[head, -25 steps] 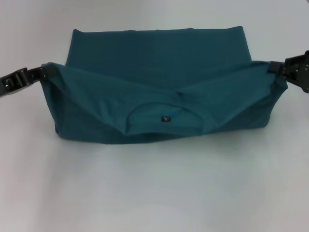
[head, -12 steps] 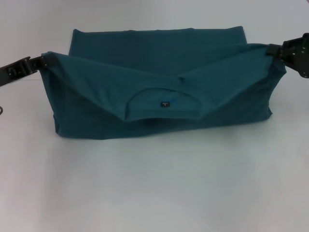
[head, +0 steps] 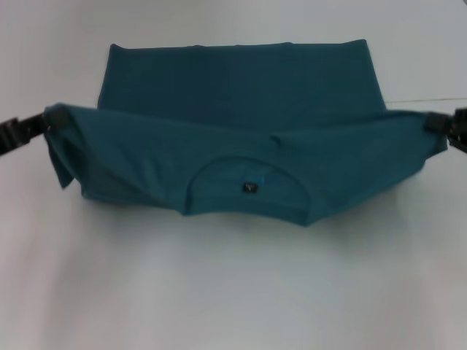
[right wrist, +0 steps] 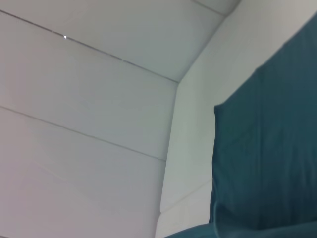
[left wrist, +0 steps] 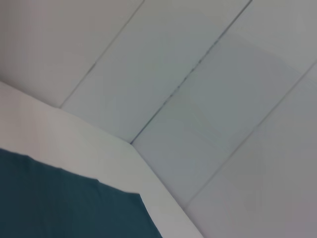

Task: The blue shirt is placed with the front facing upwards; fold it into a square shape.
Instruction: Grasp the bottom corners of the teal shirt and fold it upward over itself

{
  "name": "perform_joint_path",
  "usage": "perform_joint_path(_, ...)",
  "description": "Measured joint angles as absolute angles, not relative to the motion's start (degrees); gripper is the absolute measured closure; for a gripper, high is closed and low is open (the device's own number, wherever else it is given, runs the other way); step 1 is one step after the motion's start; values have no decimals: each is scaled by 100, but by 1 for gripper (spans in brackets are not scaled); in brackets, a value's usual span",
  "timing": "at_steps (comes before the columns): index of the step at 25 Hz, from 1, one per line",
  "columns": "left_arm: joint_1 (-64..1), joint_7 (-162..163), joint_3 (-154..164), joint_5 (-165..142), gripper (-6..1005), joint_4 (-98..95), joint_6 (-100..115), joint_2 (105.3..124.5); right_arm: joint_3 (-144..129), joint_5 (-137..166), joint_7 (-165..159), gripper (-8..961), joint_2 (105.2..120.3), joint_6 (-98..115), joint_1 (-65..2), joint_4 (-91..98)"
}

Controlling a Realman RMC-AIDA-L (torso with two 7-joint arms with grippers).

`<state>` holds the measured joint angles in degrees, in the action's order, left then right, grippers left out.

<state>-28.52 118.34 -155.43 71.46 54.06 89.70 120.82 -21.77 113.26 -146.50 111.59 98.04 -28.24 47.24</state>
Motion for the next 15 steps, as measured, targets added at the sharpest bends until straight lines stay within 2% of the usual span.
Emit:
perform_joint_path(3, -2463, 12057, -15534, 7155, 966, 6073, 9311, 12338, -2163, 11291, -14739, 932, 11331, 10007, -2543, 5147)
perform_joint_path(5, -2245, 12185, -15500, 7202, 966, 6432, 9494, 12438, -2148, 11236, -14806, 932, 11426, 10143, -2388, 5376)
perform_joint_path(6, -2112, 12254, -15471, 7284, 966, 6552, 9595, 12451, -2138, 11164, -14866, 932, 11502, 10288, -2245, 5537)
perform_joint_path(15, -1307, 12305, -15398, 7978, 967, 6637, 10287, 12462, -1872, 11028, -15007, 933, 11688, 10894, -1872, 5813)
